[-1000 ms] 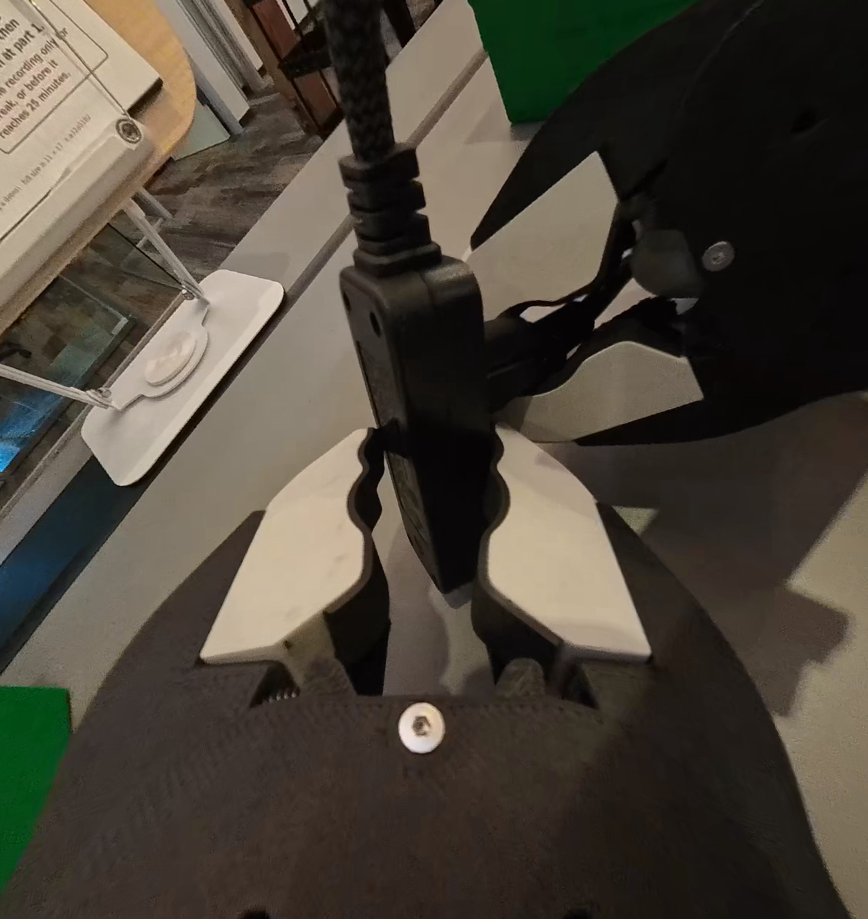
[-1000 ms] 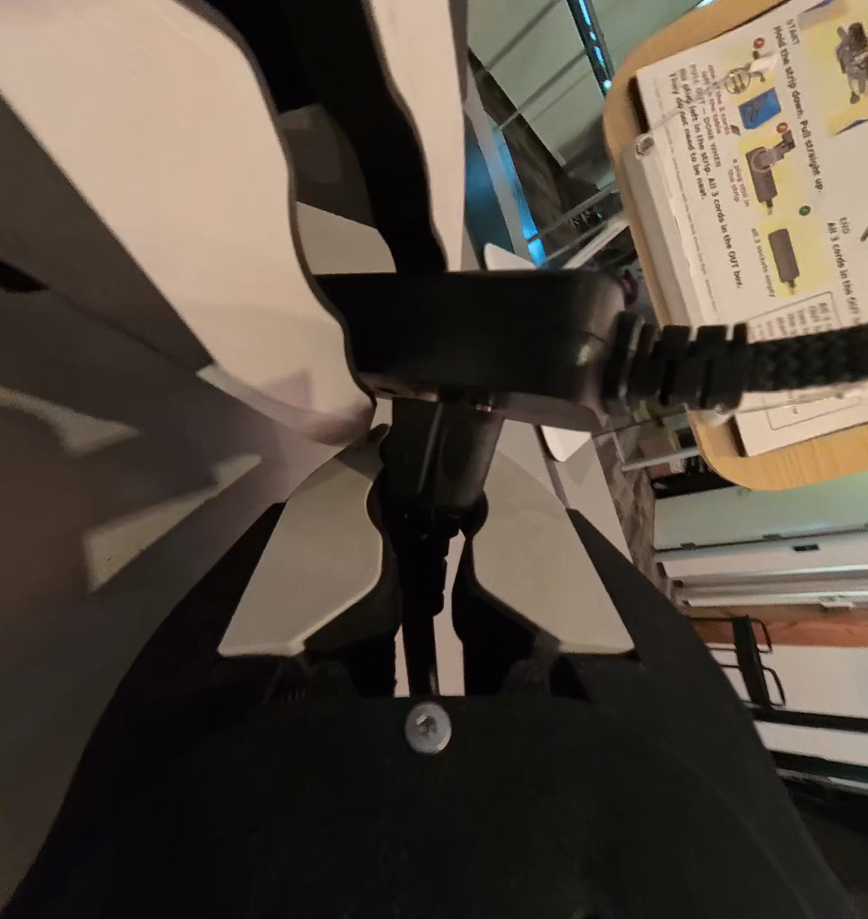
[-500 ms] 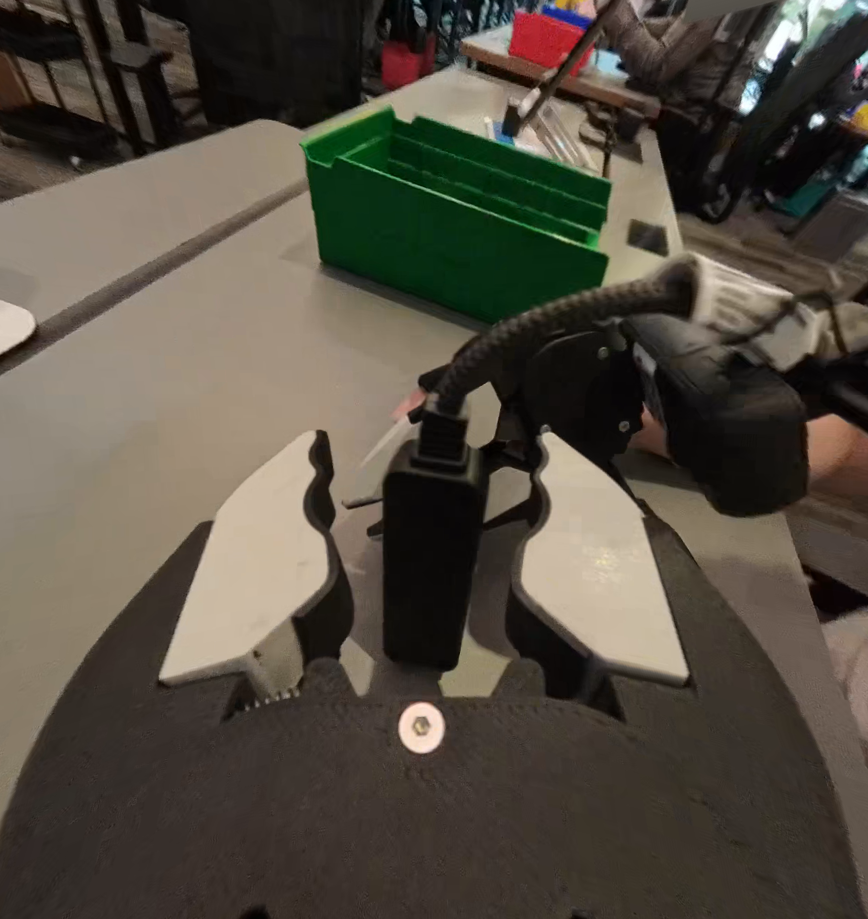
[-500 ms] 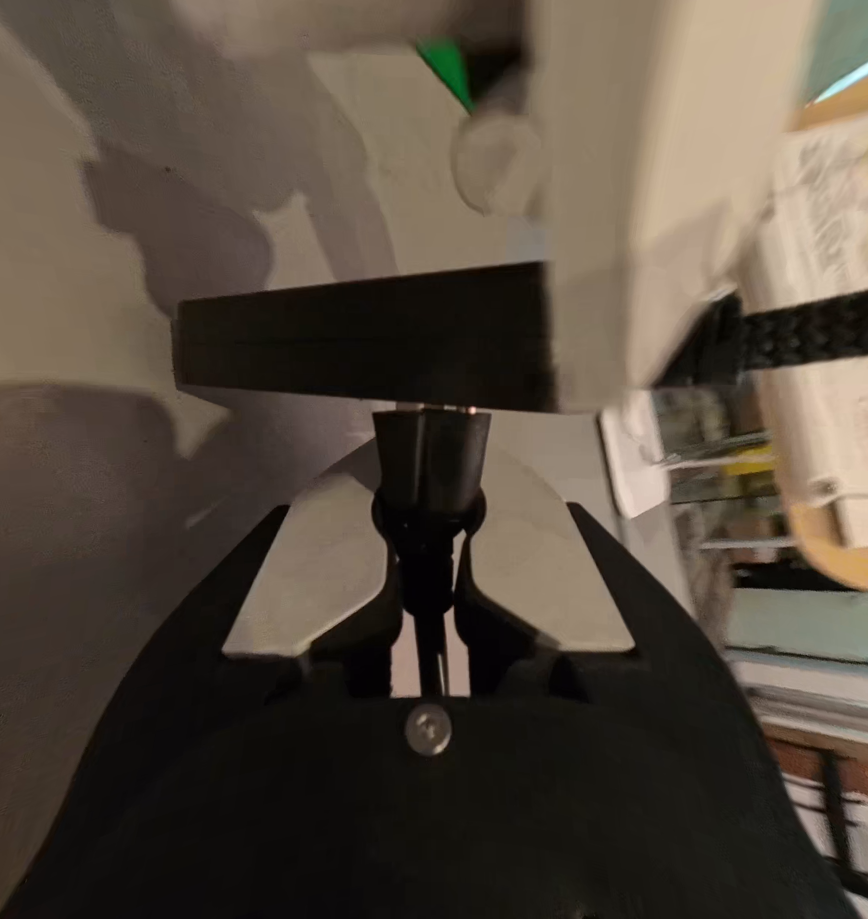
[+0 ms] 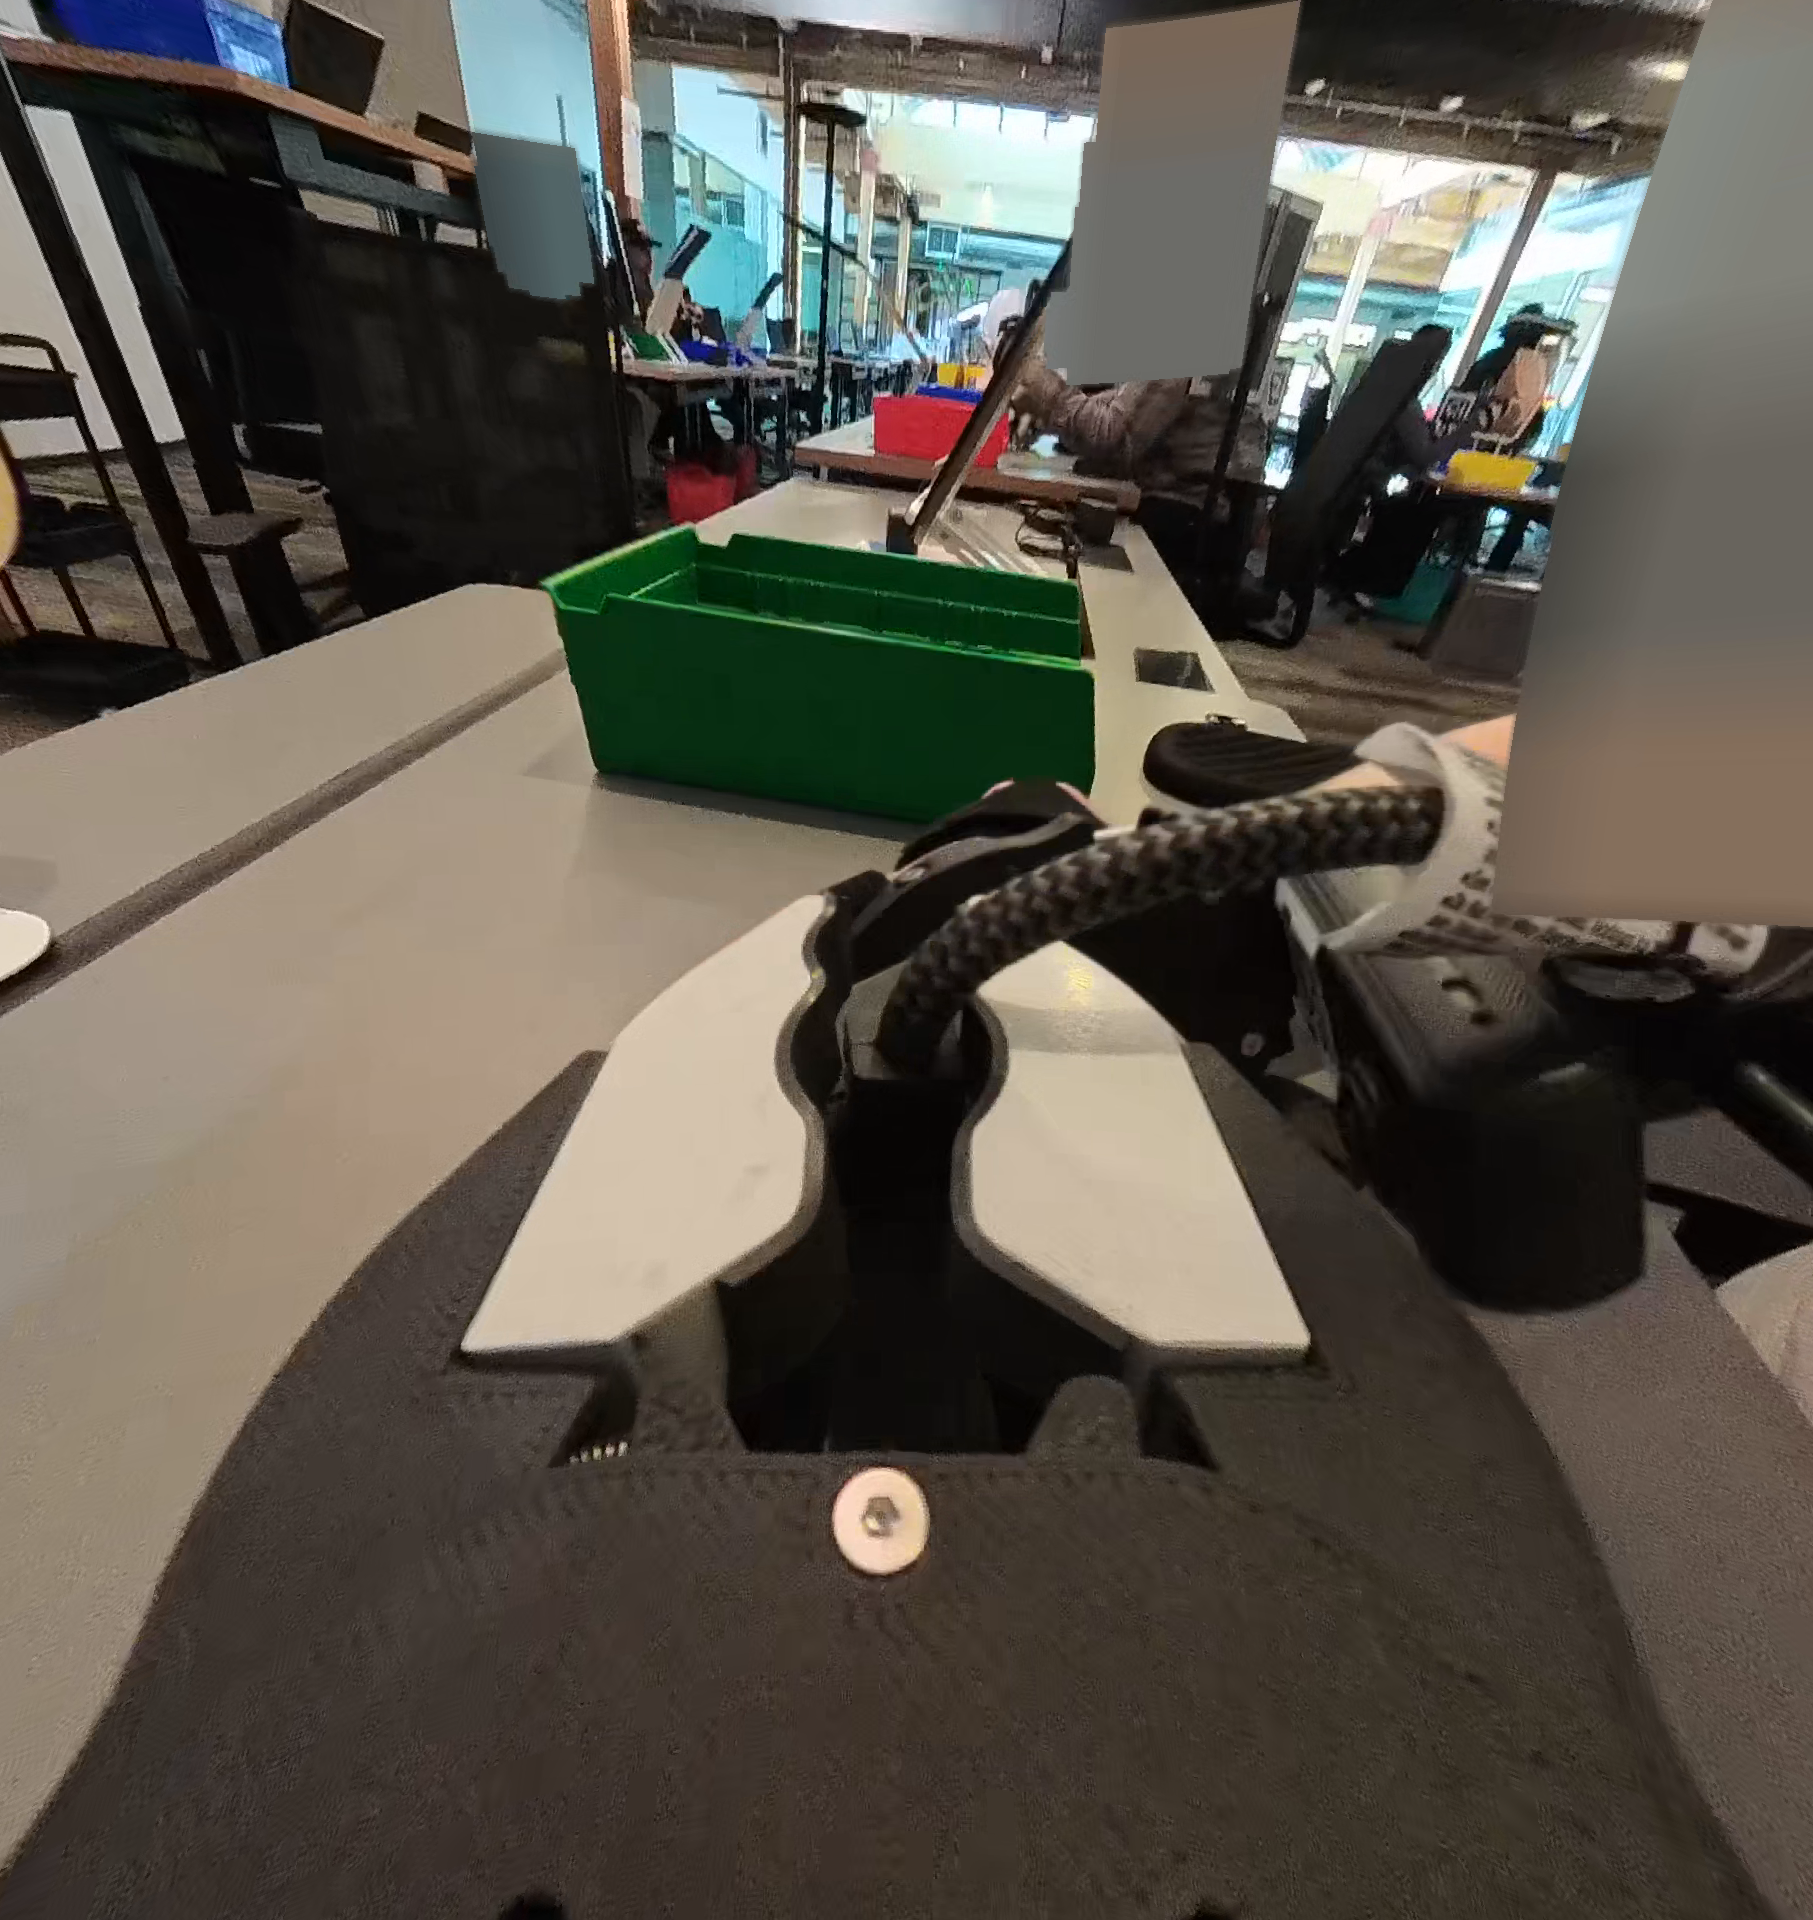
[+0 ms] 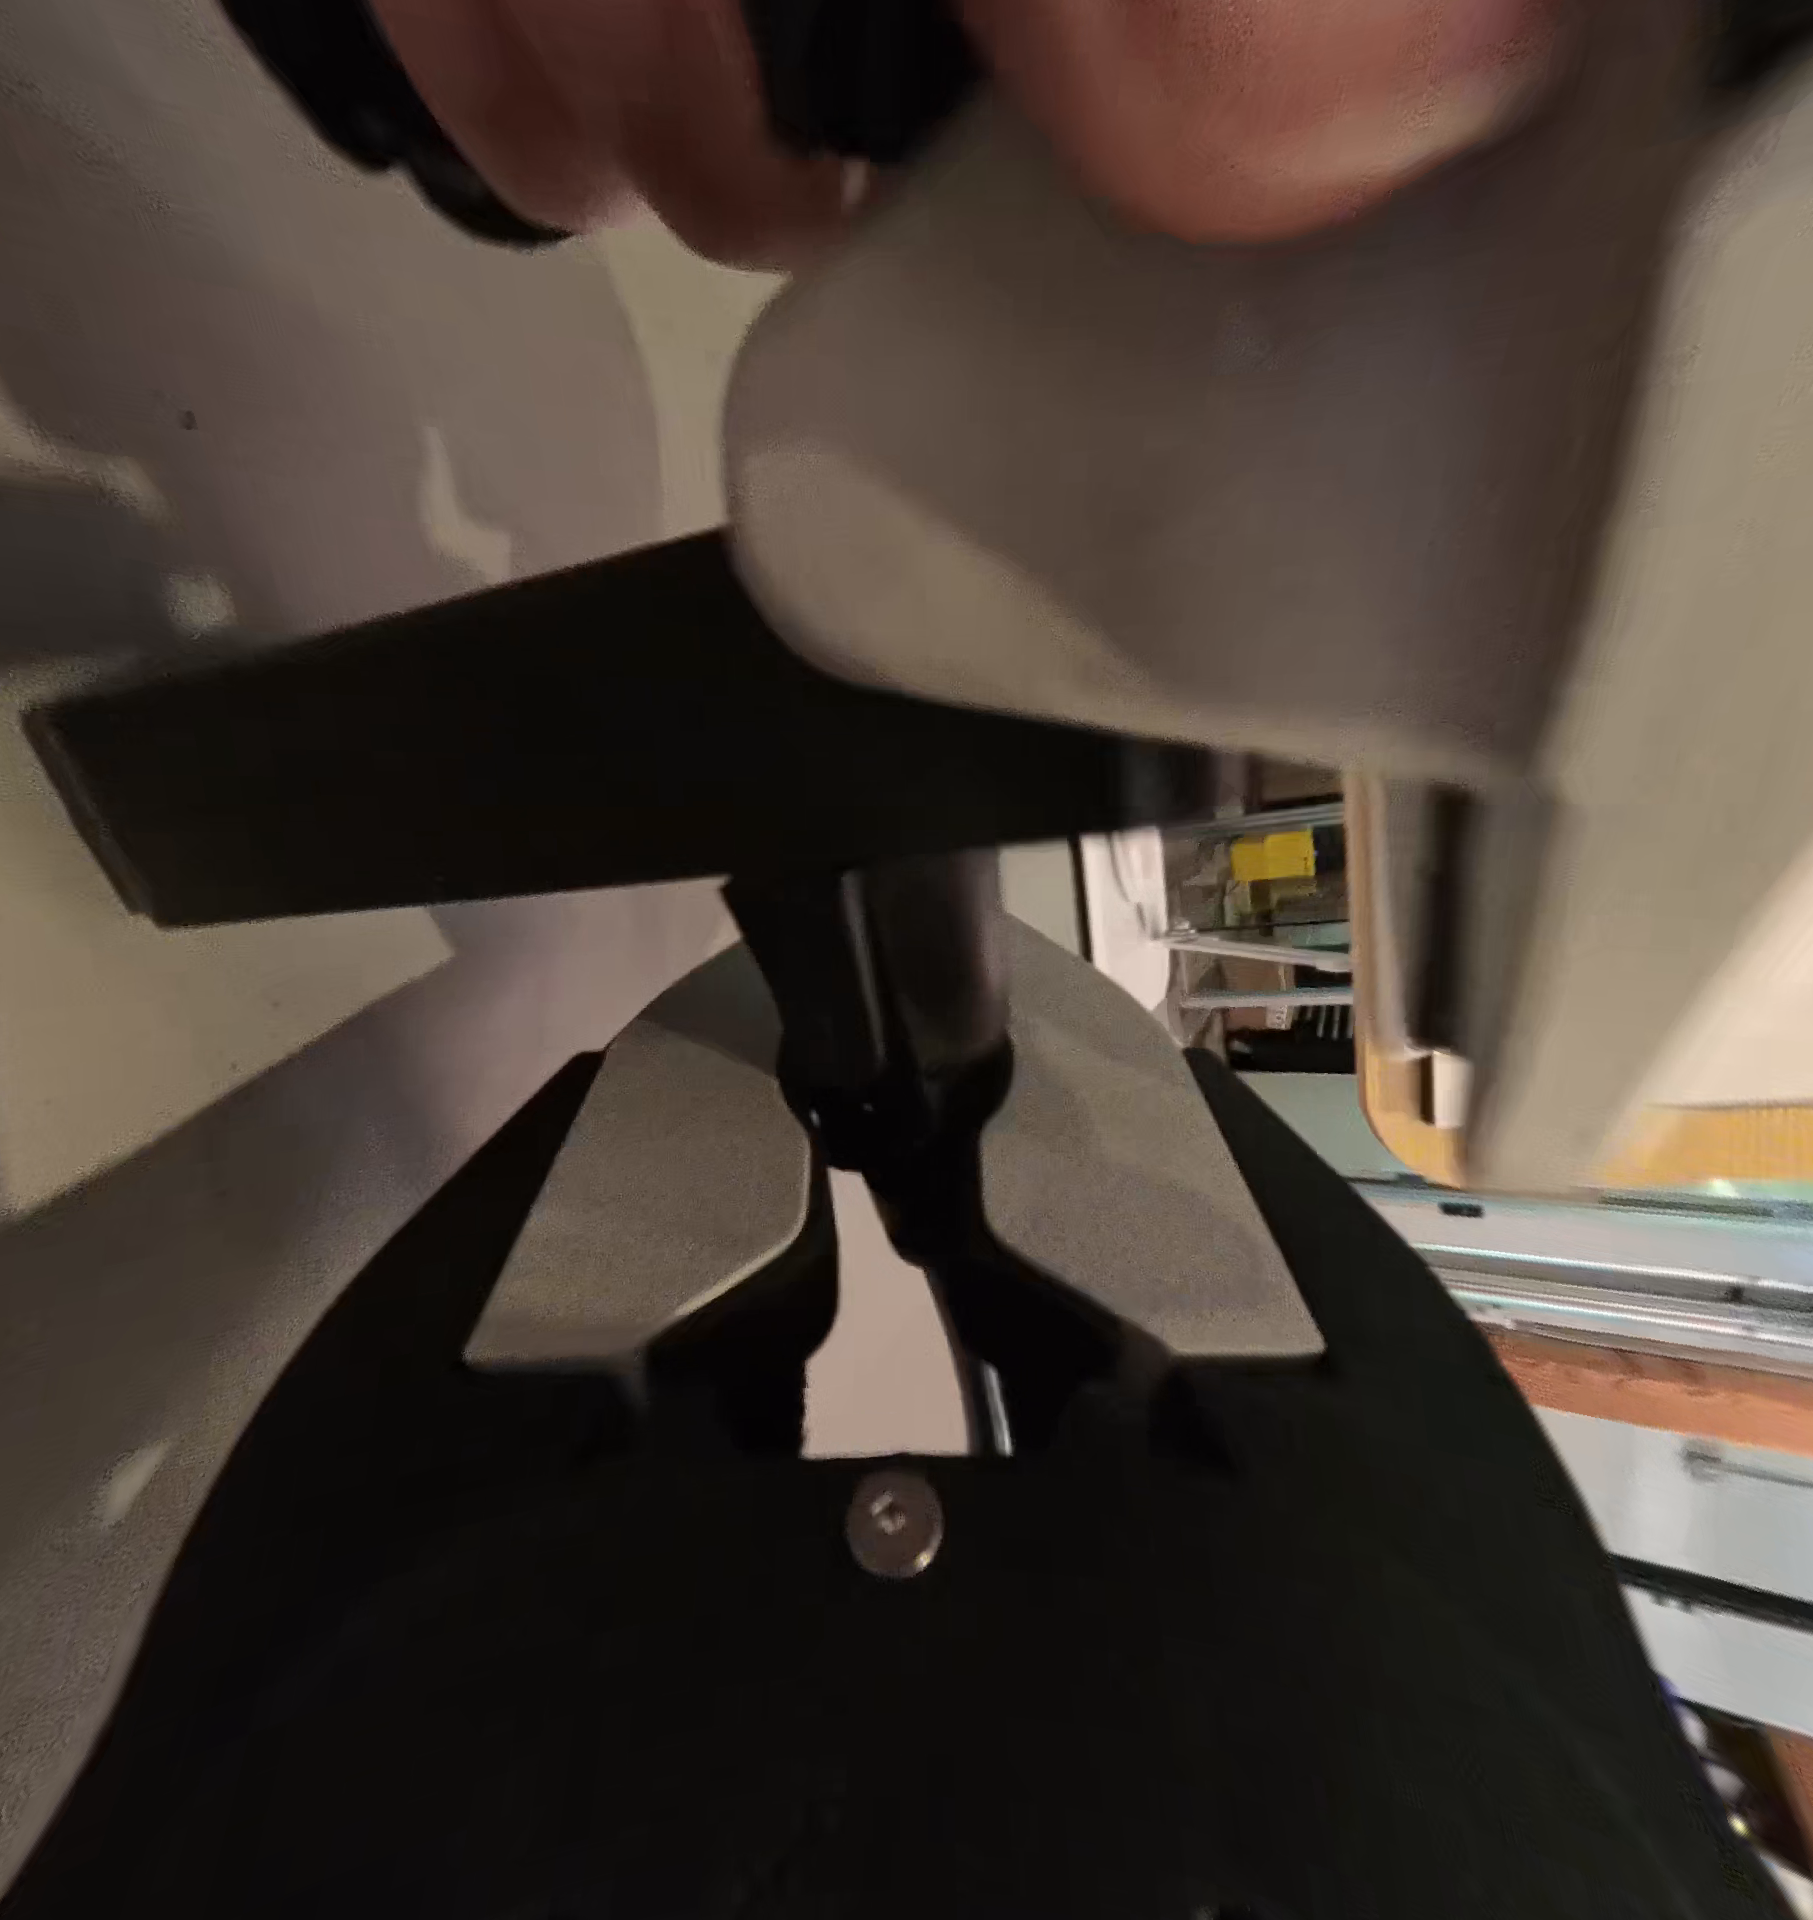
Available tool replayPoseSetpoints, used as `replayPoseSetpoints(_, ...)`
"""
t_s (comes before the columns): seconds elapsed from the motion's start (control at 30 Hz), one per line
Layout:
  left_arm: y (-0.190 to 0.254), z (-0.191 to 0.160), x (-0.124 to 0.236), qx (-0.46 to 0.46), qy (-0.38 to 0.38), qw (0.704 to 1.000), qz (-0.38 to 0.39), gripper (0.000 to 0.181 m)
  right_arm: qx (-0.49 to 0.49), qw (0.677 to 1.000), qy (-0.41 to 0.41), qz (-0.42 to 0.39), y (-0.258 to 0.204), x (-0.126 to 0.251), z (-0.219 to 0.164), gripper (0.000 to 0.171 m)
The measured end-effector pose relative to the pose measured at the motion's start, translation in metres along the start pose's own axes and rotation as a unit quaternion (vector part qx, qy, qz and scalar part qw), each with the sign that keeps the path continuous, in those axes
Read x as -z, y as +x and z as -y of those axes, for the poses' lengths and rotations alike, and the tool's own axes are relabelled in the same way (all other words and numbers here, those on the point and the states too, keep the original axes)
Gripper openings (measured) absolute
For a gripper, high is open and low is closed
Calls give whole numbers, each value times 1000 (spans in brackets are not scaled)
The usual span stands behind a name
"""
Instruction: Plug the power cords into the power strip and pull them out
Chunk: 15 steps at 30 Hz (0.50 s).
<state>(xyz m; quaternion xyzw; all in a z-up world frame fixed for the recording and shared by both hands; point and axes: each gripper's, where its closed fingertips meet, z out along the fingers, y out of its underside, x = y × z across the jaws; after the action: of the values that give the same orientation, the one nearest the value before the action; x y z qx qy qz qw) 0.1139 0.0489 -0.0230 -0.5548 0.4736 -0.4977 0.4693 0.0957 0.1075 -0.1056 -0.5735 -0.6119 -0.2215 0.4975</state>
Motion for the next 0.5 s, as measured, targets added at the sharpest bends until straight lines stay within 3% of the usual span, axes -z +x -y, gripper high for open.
replayPoseSetpoints(0.2,9,-5,-2,37,-8,999,-35,25,117,992,-37,7,-6,-3,-2,16)
replayPoseSetpoints(0.33,11,-1,8,-30,-12,999,4,14,122,992,-27,-4,4,1,-11,16)
replayPoseSetpoints(0.5,14,0,11,7,31,999,-22,14,93,995,1,-21,5,10,-9,16)
